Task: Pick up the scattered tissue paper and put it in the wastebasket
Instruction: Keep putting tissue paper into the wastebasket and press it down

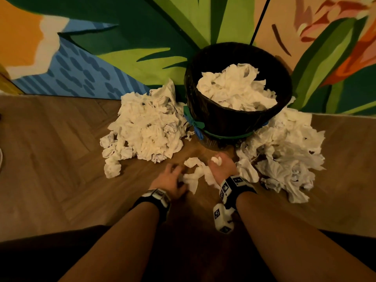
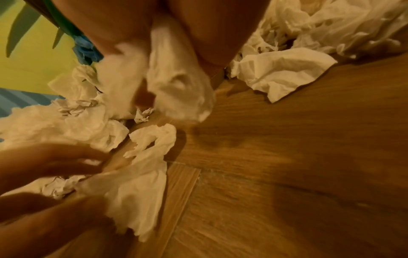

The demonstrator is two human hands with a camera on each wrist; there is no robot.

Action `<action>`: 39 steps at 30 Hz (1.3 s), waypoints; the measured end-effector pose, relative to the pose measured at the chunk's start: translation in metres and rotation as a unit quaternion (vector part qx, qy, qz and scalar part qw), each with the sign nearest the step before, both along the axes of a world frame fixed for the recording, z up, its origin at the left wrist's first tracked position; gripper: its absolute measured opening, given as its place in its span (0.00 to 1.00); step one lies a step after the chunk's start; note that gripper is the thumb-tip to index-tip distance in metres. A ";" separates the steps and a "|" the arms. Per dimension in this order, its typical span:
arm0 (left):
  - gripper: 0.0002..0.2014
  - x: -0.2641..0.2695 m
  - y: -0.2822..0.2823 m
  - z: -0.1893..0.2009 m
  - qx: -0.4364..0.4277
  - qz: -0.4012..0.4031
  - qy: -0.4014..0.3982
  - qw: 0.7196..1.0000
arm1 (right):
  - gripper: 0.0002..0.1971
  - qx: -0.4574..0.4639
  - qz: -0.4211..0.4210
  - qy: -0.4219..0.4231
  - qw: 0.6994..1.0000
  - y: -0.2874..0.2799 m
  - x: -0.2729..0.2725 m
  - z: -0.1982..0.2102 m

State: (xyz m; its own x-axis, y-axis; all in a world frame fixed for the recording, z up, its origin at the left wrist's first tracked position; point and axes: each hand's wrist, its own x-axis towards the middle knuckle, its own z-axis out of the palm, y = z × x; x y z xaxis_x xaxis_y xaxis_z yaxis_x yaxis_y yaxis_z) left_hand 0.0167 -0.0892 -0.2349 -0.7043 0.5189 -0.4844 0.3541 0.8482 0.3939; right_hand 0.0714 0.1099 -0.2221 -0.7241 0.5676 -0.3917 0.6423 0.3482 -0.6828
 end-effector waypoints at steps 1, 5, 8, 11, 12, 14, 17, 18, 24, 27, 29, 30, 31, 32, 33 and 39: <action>0.38 0.003 0.014 0.000 -0.006 -0.018 -0.010 1.000 | 0.02 -0.006 -0.017 0.014 1.000 -0.001 0.001 0.000; 0.41 0.009 0.048 -0.006 -0.057 -0.038 -0.018 0.998 | 0.05 -0.029 -0.054 0.053 0.997 0.004 0.010 -0.001; 0.33 0.005 0.054 -0.013 -0.075 -0.061 -0.027 0.995 | 0.06 -0.092 -0.084 0.046 0.991 0.010 0.016 0.001; 0.21 -0.004 0.057 -0.017 -0.036 -0.051 -0.063 0.996 | 0.10 -0.110 -0.108 0.037 0.987 0.015 0.021 -0.001; 0.16 -0.006 0.059 -0.017 -0.019 -0.033 -0.071 0.997 | 0.07 -0.090 -0.096 0.027 0.991 0.017 0.023 -0.001; 0.07 -0.008 0.060 -0.015 0.022 0.044 -0.066 0.997 | 0.07 -0.061 -0.083 0.019 0.995 0.022 0.026 0.001; 0.12 -0.013 0.058 -0.008 0.093 0.198 -0.079 0.973 | 0.14 -0.090 -0.070 0.017 0.993 0.033 0.031 0.004; 0.13 -0.016 0.058 -0.005 0.115 0.243 -0.087 0.959 | 0.13 -0.091 -0.077 0.012 0.993 0.038 0.032 0.007; 0.25 -0.029 0.059 0.021 0.323 0.392 -0.127 0.852 | 0.19 -0.051 -0.198 0.056 0.977 0.064 0.033 0.030; 0.19 -0.045 0.060 0.047 0.365 0.434 -0.125 0.814 | 0.14 -0.115 -0.268 0.110 0.950 0.081 0.025 0.051; 0.12 -0.062 0.064 0.070 0.400 0.497 -0.135 0.758 | 0.17 -0.118 -0.309 0.148 0.932 0.094 0.015 0.069; 0.07 -0.070 0.066 0.082 0.436 0.519 -0.149 0.720 | 0.19 -0.116 -0.332 0.173 0.920 0.101 0.011 0.080; 0.06 -0.079 0.068 0.094 0.466 0.528 -0.147 0.694 | 0.19 -0.103 -0.345 0.200 0.911 0.107 0.007 0.091; 0.10 -0.086 0.071 0.107 0.487 0.533 -0.135 0.679 | 0.18 -0.086 -0.352 0.229 0.903 0.113 0.004 0.102; 0.13 -0.092 0.073 0.122 0.505 0.541 -0.117 0.662 | 0.18 -0.070 -0.356 0.262 0.894 0.118 0.001 0.114; 0.15 -0.119 0.101 0.213 0.596 0.520 -0.041 0.611 | 0.17 -0.089 -0.354 0.477 0.799 0.128 -0.015 0.198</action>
